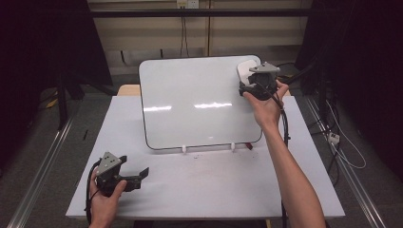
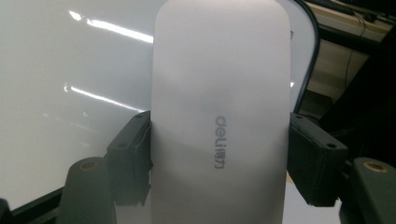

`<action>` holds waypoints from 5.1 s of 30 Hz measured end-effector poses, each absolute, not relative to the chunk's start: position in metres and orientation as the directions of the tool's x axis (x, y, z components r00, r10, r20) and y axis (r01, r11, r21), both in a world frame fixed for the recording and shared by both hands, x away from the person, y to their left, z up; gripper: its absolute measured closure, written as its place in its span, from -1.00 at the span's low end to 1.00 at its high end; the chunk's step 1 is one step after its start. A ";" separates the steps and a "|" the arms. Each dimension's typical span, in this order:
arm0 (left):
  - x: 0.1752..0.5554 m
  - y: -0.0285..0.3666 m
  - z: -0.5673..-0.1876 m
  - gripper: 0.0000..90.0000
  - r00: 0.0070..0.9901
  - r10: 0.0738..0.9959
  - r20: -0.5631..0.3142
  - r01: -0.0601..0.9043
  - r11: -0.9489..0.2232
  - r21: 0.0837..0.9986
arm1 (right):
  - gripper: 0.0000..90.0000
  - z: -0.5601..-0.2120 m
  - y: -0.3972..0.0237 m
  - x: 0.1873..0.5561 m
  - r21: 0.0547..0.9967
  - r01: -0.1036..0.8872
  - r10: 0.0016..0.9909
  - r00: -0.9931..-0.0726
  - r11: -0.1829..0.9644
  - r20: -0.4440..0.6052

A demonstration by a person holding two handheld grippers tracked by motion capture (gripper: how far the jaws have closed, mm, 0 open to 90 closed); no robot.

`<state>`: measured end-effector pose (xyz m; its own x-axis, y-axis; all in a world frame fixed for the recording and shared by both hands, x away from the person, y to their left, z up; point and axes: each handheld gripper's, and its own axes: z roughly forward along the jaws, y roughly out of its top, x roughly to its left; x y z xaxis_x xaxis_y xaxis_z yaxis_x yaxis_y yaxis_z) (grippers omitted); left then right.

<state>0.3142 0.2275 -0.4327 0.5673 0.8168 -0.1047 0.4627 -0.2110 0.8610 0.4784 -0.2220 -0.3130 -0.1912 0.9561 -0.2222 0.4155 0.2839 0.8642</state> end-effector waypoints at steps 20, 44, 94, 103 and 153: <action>0.313 0.228 -0.432 -0.90 0.569 0.816 -0.100 0.458 -0.213 0.863 | -0.30 -0.343 -0.201 0.446 0.847 0.373 0.918 -0.269 0.379 -0.292; 0.313 0.228 -0.431 -0.90 0.567 0.818 -0.100 0.458 -0.212 0.864 | -0.30 -0.381 -0.213 0.414 0.854 0.413 0.924 -0.336 0.317 -0.180; 0.314 0.232 -0.433 -0.90 0.557 0.823 -0.112 0.466 -0.198 0.863 | -0.30 -0.385 -0.238 0.370 0.872 0.335 0.896 -0.388 0.356 -0.217; 0.314 0.229 -0.433 -0.90 0.563 0.819 -0.110 0.463 -0.202 0.863 | -0.30 -0.396 -0.230 0.364 0.867 0.323 0.881 -0.412 0.380 -0.233; 0.314 0.228 -0.431 -0.90 0.564 0.820 -0.098 0.456 -0.210 0.865 | -0.30 -0.412 -0.226 0.391 0.808 0.322 0.847 -0.388 0.493 -0.362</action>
